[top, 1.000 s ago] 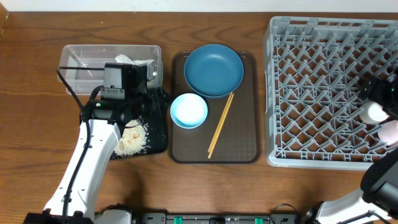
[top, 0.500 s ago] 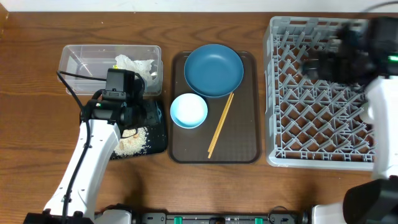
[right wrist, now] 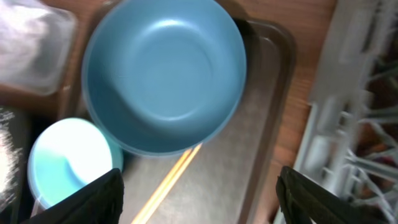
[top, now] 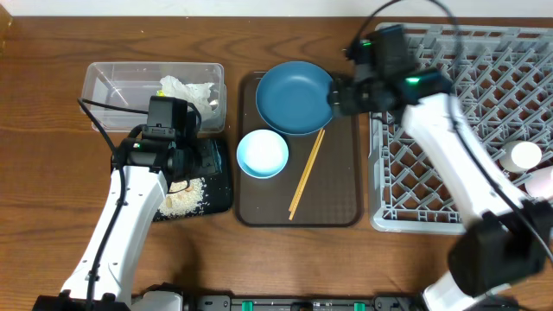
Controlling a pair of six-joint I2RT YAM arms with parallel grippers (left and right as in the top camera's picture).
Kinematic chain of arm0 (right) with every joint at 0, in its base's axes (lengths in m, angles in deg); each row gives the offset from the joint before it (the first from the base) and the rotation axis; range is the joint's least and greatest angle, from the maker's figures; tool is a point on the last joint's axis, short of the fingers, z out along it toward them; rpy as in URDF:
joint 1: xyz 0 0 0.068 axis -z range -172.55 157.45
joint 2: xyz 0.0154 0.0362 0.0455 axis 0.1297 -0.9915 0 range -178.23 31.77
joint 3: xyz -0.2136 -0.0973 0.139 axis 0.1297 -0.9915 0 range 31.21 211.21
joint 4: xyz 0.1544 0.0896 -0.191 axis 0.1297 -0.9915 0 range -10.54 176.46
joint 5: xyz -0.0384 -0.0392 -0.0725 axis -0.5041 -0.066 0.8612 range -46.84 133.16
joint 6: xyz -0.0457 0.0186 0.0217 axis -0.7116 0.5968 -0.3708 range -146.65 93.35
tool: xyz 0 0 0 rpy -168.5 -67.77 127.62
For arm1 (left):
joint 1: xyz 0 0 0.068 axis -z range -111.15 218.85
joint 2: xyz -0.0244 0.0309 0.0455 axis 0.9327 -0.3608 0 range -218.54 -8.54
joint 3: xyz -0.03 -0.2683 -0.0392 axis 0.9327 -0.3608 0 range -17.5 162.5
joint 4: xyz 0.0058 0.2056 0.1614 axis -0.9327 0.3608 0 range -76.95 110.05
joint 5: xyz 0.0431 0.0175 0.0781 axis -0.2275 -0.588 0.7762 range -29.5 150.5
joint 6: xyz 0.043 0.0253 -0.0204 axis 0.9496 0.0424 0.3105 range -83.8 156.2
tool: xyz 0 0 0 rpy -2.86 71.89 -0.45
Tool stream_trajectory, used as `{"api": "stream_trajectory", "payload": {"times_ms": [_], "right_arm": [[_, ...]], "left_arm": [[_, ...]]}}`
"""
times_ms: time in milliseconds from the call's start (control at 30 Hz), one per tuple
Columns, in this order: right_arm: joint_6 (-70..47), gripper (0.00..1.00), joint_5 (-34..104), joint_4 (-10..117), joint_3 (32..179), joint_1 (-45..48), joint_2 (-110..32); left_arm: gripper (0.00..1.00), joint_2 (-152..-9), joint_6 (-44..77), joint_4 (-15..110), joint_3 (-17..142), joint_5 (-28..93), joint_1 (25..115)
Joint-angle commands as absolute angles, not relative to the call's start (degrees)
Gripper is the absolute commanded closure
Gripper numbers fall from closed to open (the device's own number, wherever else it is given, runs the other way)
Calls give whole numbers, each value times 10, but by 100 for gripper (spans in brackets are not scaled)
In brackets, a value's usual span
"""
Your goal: Sort waste into correct bins and load items into the dishwasher rack
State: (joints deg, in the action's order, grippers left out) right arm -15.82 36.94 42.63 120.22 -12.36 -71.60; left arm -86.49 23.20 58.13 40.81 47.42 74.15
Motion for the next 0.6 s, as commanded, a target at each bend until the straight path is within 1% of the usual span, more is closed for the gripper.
{"api": "stream_trajectory", "payload": {"times_ms": [0, 233, 333, 567], "right_arm": [[-86, 29, 451, 453, 1194, -146, -765], [-11, 48, 506, 510, 1194, -154, -862], [13, 54, 506, 519, 1194, -154, -886], [35, 85, 490, 540, 1194, -151, -911]], "left_arm": [[44, -863, 241, 585, 412, 483, 740], [42, -863, 241, 587, 412, 483, 740], [41, -863, 241, 587, 412, 483, 740], [41, -864, 241, 586, 412, 483, 740]]}}
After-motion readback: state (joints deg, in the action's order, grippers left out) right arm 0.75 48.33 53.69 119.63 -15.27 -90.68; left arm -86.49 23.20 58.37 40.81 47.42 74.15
